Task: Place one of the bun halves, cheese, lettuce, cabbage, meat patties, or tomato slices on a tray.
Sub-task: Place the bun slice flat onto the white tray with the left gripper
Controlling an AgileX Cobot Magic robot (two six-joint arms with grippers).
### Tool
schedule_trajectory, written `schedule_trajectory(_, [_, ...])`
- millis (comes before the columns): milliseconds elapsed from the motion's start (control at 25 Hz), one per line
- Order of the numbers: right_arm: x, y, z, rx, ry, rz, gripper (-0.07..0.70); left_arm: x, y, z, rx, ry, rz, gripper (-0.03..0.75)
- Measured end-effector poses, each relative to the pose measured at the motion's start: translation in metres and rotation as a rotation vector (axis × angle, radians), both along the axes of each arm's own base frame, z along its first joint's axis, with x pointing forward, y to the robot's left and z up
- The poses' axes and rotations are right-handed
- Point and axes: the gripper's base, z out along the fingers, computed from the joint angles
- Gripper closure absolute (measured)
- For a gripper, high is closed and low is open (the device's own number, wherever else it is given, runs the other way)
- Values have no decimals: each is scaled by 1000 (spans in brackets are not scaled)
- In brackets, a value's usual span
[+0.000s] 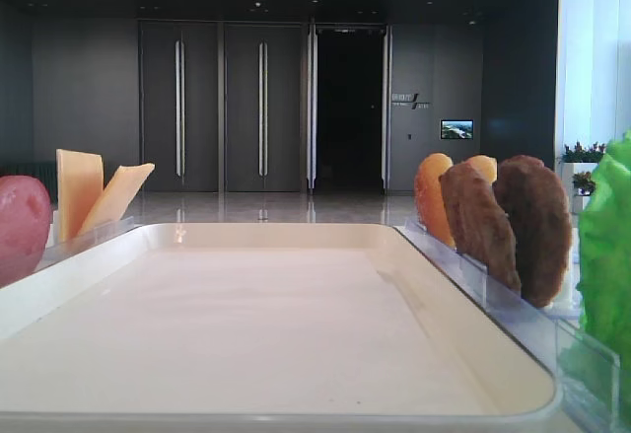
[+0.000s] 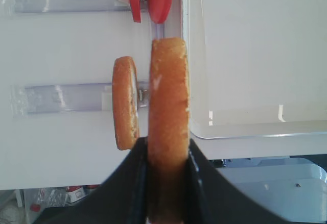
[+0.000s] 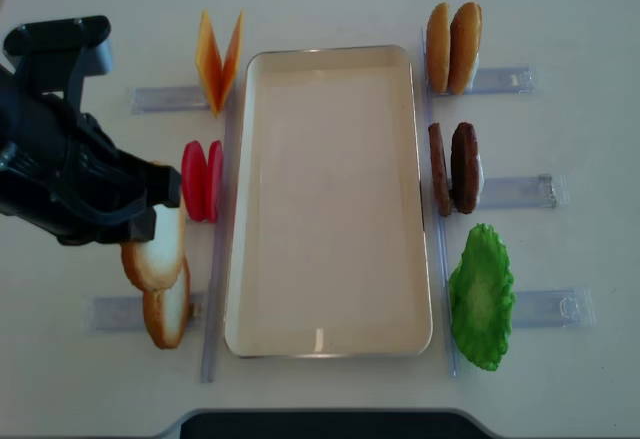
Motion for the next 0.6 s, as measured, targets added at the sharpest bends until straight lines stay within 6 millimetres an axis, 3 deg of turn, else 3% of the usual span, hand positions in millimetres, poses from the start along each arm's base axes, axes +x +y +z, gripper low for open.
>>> schedule_trajectory(240, [0, 0, 0, 1, 0, 0, 328, 1, -3, 1, -22, -19, -30, 592])
schedule_trajectory(600, [0, 0, 0, 1, 0, 0, 328, 11, -39, 2, -422, -183, -162, 592])
